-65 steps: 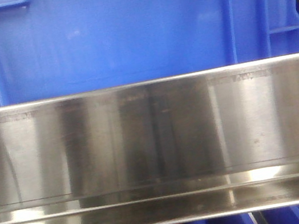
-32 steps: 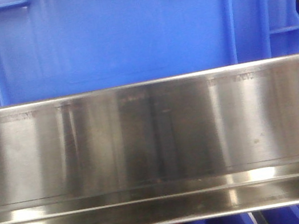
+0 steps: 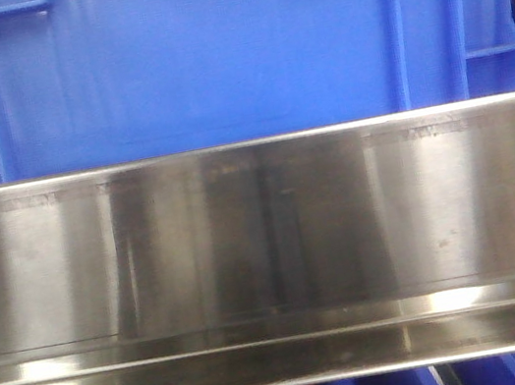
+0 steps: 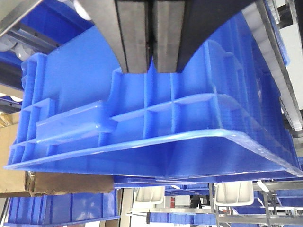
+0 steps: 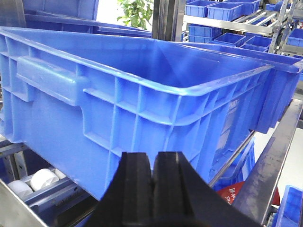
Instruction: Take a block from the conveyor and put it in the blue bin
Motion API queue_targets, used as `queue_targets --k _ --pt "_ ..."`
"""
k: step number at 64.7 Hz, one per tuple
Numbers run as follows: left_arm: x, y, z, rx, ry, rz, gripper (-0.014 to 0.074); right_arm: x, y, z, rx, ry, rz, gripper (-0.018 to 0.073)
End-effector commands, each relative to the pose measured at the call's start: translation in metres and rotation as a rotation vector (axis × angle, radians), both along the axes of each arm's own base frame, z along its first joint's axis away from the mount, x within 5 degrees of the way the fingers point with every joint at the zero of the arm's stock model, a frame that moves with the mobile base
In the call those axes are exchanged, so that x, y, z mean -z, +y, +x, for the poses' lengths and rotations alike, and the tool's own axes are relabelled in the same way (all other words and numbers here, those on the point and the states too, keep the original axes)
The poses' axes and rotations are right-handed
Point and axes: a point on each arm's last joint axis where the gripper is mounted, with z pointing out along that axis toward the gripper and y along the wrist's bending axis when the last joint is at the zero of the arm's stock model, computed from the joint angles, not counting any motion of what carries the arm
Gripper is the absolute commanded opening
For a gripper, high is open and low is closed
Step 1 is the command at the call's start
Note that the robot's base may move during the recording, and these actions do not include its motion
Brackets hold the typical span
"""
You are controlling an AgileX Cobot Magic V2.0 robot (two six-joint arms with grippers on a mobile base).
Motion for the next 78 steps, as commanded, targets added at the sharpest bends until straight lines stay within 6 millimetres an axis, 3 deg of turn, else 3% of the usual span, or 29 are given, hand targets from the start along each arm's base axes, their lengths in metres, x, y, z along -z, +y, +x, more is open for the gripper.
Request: queue_targets --k 1,31,40,48,61,76,78 --pt "-0.002 0.001 -0.001 0.0 -0.013 -0.027 -0.0111 -0.002 -0.001 -0.001 0.009 -0.034 0.009 -0.0162" --pt "-0.002 0.001 -0.001 0.0 -0.014 -0.028 -0.0111 -0.002 -0.001 -0.001 0.009 -0.034 0.009 -0.0162" --pt "0.001 0.01 -0.001 -0.084 -0.037 -0.028 -0.0111 -0.002 -0.001 -0.001 0.009 -0.034 0.009 -0.0162" --pt "0.015 0.023 -0.004 -0.219 -0.064 -0.038 -0.0111 -0.002 -0.001 -0.001 0.009 -0.034 0.009 -0.0162" --pt "0.059 0.042 -0.013 -0.433 -0.076 -0.035 -0.0111 -0.002 -0.001 -0.001 0.009 -0.034 0.009 -0.0162" --pt "0.101 0.05 -0.019 -0.554 -0.094 -0.036 -0.0111 -0.002 -0.001 -0.001 0.009 -0.034 0.009 -0.0162" --pt "0.099 0.051 -0.019 -0.565 -0.113 -0.042 -0.0111 -0.002 -0.001 -0.001 0.009 -0.034 0.009 -0.0162"
